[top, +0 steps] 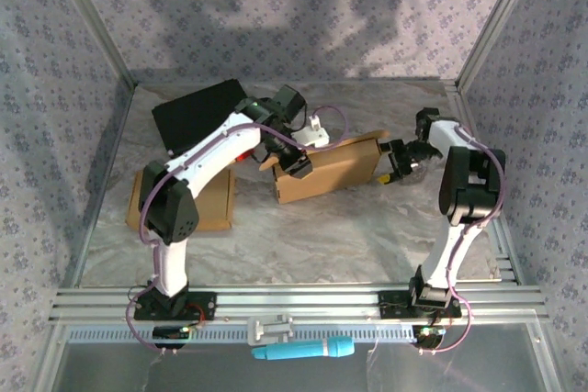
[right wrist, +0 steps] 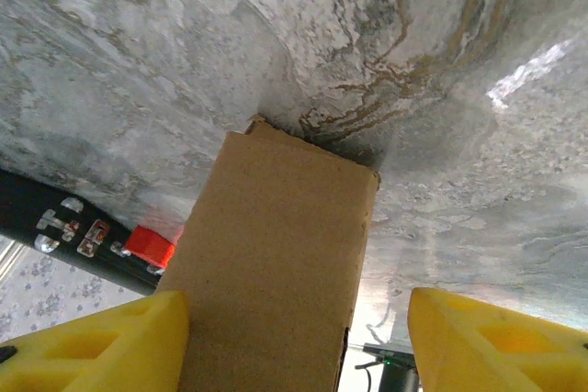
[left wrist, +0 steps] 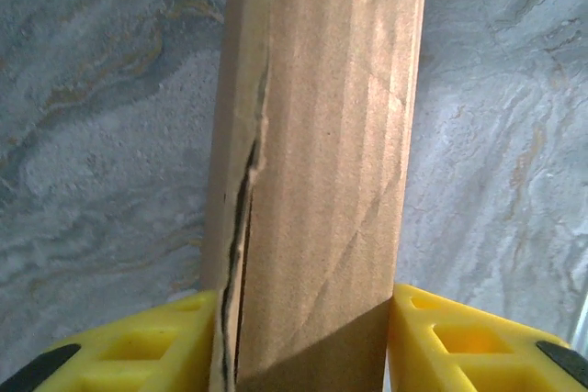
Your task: Fold the paper box
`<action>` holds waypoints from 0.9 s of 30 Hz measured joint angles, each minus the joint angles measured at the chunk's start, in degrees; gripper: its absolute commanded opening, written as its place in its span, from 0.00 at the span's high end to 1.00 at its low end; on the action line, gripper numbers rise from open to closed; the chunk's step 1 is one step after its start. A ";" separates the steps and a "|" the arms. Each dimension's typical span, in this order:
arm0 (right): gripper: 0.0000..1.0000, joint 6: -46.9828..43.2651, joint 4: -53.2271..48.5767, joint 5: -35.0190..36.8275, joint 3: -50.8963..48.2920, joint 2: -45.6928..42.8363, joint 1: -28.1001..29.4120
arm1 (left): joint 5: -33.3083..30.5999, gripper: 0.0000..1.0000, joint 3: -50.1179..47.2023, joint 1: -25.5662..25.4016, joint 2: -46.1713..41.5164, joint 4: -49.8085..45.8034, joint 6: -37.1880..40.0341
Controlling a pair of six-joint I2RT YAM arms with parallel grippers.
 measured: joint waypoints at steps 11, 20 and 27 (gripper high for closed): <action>0.34 -0.52 -0.70 3.50 -4.63 -3.17 -0.90 | -2.80 0.40 0.68 -1.40 0.39 -1.40 -3.23; 0.41 -4.11 -6.19 19.63 -2.01 -22.60 -1.73 | -2.89 0.42 2.14 -1.16 1.86 -0.35 -3.41; 0.46 -5.88 -4.48 25.49 -2.86 -31.85 7.69 | -2.01 0.42 2.40 0.04 2.21 0.57 -3.98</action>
